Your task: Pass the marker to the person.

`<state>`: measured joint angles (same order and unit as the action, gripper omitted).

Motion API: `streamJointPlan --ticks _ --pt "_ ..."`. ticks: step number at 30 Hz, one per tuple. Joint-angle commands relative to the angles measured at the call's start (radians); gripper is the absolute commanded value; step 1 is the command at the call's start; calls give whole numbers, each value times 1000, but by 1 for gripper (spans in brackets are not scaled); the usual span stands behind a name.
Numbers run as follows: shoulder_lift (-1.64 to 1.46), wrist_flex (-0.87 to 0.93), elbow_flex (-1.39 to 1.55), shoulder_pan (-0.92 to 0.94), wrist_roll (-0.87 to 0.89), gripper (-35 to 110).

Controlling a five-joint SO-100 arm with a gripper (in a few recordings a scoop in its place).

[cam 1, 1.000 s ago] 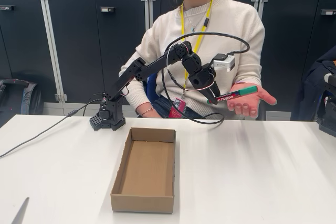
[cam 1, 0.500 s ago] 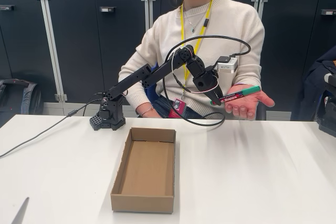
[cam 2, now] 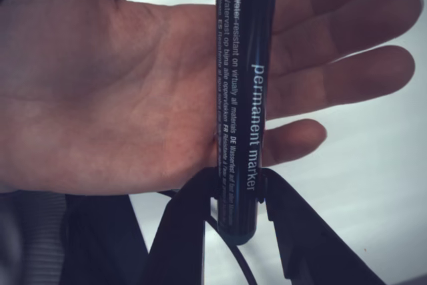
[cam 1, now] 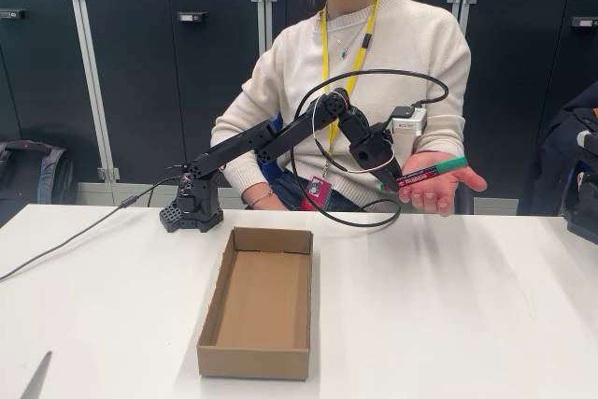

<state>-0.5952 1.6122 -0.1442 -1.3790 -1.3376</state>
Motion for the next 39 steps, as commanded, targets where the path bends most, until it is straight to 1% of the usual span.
streamJointPlan --ticks 1,6,9,17,21,25,33,39 --pt "5 -26 -48 23 17 -5" --pt "21 -44 -44 38 40 -5" --pt "18 -57 -37 43 41 -2" --pt "0 -103 6 49 118 19" --pt "-14 -104 32 51 126 26" --pt "-29 -114 43 52 127 26" --pt "-107 -6 126 23 107 26" --pt "-199 -32 270 -23 112 28"
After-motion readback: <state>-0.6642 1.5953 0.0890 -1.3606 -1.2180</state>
